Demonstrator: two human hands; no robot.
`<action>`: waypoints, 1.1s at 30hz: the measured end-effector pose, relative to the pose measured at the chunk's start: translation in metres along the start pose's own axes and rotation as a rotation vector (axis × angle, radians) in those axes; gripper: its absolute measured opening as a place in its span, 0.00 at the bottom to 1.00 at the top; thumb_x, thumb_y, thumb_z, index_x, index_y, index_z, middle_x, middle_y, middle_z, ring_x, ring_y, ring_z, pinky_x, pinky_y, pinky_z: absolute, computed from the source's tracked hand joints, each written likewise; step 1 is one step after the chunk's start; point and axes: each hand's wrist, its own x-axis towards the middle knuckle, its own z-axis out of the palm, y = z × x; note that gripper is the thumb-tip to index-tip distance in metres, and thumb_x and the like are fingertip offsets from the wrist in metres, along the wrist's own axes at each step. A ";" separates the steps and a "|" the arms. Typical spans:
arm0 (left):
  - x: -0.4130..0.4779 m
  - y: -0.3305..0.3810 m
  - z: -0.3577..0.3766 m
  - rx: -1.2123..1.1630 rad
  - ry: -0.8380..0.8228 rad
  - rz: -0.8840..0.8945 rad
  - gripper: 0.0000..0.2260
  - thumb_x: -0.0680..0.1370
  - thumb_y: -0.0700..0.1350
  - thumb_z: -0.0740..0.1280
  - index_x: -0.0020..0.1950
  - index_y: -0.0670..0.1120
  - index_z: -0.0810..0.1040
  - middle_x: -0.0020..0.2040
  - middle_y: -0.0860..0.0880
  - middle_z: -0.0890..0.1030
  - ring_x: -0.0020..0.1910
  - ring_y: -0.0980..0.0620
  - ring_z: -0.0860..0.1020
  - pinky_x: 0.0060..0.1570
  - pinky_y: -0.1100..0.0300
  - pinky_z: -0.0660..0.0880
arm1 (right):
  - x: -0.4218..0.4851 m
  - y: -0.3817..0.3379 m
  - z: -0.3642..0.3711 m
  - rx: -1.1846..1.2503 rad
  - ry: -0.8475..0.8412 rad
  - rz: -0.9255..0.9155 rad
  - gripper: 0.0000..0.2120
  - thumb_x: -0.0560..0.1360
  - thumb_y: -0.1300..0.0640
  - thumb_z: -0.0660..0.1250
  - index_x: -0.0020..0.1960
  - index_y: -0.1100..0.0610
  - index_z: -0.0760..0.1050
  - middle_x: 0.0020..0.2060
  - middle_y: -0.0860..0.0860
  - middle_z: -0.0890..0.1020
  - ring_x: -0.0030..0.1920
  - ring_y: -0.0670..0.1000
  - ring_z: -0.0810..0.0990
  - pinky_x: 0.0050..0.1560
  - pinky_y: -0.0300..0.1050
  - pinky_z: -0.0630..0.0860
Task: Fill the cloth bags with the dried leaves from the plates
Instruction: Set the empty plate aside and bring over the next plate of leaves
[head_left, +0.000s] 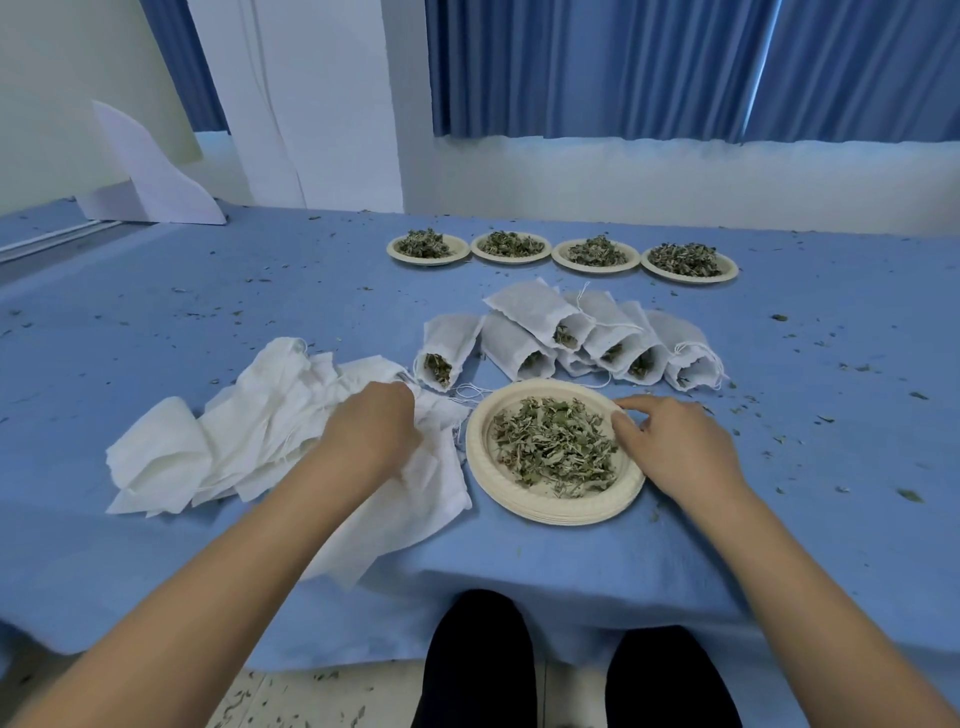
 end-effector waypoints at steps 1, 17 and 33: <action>0.000 0.000 -0.006 -0.021 0.079 -0.003 0.09 0.77 0.36 0.59 0.37 0.43 0.64 0.35 0.48 0.67 0.39 0.45 0.72 0.31 0.58 0.63 | 0.000 -0.002 -0.003 -0.038 0.048 0.000 0.16 0.78 0.45 0.58 0.60 0.46 0.78 0.38 0.51 0.82 0.44 0.55 0.79 0.39 0.43 0.70; 0.057 0.080 -0.045 -0.917 0.155 0.340 0.05 0.76 0.43 0.70 0.43 0.44 0.85 0.27 0.56 0.74 0.27 0.60 0.70 0.32 0.68 0.68 | 0.055 -0.062 -0.029 0.910 -0.137 -0.270 0.06 0.73 0.64 0.70 0.39 0.56 0.79 0.27 0.49 0.78 0.23 0.43 0.73 0.26 0.35 0.74; 0.102 0.062 0.006 -1.460 0.361 0.546 0.06 0.75 0.36 0.72 0.41 0.45 0.85 0.37 0.52 0.83 0.31 0.54 0.78 0.31 0.65 0.74 | 0.079 -0.033 -0.005 1.309 -0.107 0.027 0.09 0.76 0.69 0.63 0.39 0.61 0.76 0.29 0.53 0.81 0.30 0.52 0.79 0.37 0.48 0.79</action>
